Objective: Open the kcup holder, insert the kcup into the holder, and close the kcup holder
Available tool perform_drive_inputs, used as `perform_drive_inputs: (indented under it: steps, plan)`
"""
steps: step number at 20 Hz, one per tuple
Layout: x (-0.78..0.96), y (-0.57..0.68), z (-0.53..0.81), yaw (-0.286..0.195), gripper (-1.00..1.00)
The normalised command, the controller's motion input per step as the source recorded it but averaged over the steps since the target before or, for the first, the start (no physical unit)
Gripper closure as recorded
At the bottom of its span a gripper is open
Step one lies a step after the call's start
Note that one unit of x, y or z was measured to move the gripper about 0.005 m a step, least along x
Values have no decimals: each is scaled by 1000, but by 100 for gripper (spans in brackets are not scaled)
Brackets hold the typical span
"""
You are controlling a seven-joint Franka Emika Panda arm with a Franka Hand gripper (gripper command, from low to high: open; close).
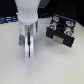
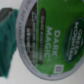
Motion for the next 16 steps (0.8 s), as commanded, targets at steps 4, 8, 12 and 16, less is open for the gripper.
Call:
perform_drive_inputs:
  steps: [4, 8, 12, 16]
  plan:
    - [33, 61, 326, -46, 100]
    - [42, 257, 794, -39, 100]
    - [85, 409, 928, -17, 100]
    - [100, 468, 844, -4, 100]
